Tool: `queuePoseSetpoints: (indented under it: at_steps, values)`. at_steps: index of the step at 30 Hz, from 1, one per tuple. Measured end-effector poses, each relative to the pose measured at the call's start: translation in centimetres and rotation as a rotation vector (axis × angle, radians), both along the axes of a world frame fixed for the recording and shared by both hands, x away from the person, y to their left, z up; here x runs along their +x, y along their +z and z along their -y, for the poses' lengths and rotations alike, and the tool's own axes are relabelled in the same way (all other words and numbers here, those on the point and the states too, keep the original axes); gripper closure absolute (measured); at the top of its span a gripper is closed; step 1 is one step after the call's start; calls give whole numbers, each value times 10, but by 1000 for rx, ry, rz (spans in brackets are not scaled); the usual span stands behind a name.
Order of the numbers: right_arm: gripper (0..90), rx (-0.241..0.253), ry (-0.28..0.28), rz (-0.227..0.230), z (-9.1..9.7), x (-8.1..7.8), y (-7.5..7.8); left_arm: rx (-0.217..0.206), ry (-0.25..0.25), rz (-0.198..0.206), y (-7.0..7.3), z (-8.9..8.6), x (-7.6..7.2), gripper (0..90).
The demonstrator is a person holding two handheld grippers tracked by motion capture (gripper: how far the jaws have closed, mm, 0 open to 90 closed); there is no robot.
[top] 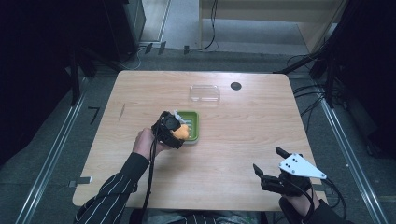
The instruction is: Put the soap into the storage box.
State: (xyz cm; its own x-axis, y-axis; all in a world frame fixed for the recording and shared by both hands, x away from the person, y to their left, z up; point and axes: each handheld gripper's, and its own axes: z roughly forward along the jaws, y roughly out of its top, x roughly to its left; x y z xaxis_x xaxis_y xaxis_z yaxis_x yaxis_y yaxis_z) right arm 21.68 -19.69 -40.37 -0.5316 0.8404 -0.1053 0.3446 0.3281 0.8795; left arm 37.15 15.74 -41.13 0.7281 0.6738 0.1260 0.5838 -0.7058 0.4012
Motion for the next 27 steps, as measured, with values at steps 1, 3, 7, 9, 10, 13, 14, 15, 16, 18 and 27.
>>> queuePoseSetpoints:
  at_steps: [1,3,7,9,10,13,14,15,16,18,27]
  values:
    - [136,-3,1,0,0,0,0,-3,2,6,0,0,1,401]
    - [136,0,0,0,0,0,0,1,2,8,1,2,3,401]
    - [136,0,0,0,0,0,0,-13,18,22,1,3,8,401]
    - [136,0,1,1,0,0,0,-13,18,20,1,3,9,401]
    - [136,1,1,0,0,0,0,-17,25,25,1,3,10,400]
    - [136,1,0,-1,0,0,0,-23,32,34,1,3,13,400]
    - [136,0,1,1,0,0,0,-23,32,37,2,4,15,400]
    - [136,1,-1,-1,0,0,0,-24,35,39,1,5,15,400]
    - [136,1,-1,-1,0,0,0,-24,35,39,1,5,15,401]
    - [136,1,-1,0,0,0,0,-27,40,46,1,5,17,400]
    - [136,-2,3,0,0,0,0,-35,64,58,0,5,26,400]
